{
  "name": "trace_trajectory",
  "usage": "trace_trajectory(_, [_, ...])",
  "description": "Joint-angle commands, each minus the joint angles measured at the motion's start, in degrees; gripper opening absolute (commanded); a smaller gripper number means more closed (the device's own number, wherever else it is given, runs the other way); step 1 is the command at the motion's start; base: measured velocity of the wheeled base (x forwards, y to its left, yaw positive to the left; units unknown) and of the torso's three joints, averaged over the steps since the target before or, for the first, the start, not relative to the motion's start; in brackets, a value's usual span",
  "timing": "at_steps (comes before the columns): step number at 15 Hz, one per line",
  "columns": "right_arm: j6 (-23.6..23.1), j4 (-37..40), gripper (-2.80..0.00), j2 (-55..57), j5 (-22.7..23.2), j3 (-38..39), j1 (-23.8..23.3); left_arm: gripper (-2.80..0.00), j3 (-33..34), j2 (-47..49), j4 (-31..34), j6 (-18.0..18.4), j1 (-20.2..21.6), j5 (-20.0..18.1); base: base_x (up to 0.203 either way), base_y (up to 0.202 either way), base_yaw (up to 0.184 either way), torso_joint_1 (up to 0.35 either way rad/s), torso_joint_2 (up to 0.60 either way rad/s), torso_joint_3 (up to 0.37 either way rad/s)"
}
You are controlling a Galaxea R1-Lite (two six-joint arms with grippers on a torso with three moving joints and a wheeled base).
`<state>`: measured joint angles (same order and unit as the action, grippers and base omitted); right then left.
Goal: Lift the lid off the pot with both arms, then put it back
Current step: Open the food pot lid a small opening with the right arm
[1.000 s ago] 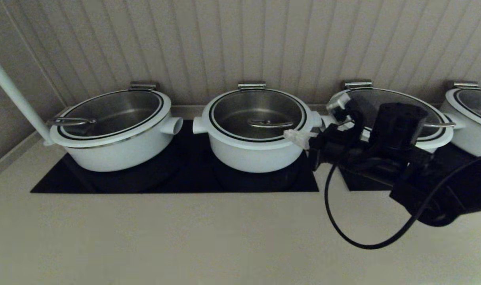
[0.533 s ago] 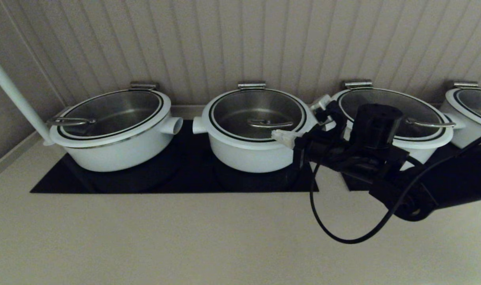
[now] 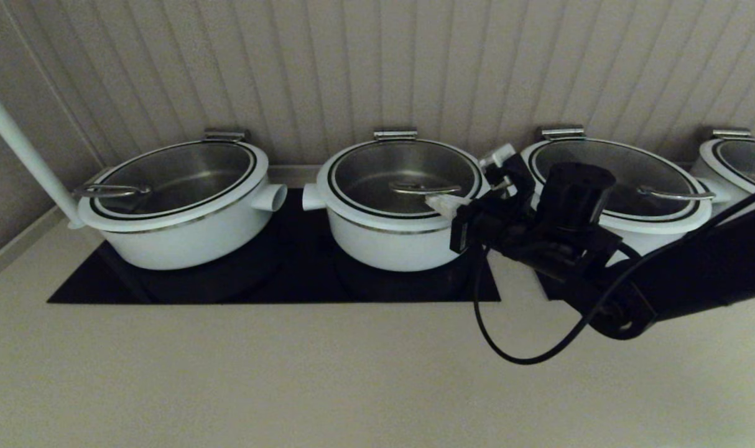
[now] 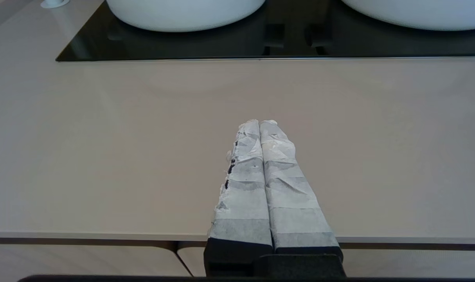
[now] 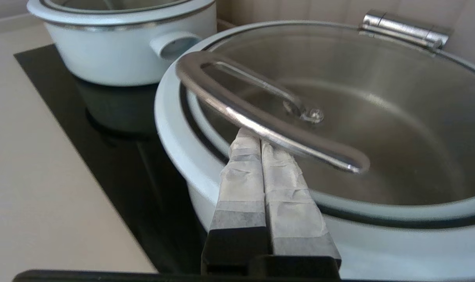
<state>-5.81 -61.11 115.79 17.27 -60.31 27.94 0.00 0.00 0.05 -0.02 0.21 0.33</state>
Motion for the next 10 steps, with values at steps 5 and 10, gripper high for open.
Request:
trace_trajectory(5, [-0.69, -0.59, -2.80, 1.46, -0.05, -4.47, 0.01, -2.80, 0.00, 0.00, 0.04, -0.06, 0.06, 0.02, 0.000, 0.000, 0.000, 0.000, 0.00, 0.000])
trace_trajectory(10, [-0.75, 1.44, -2.80, -0.67, 0.03, -4.30, 0.01, -2.80, 0.00, 0.00, -0.05, 0.01, 0.06, 0.02, 0.000, 0.000, 0.000, 0.000, 0.00, 0.000])
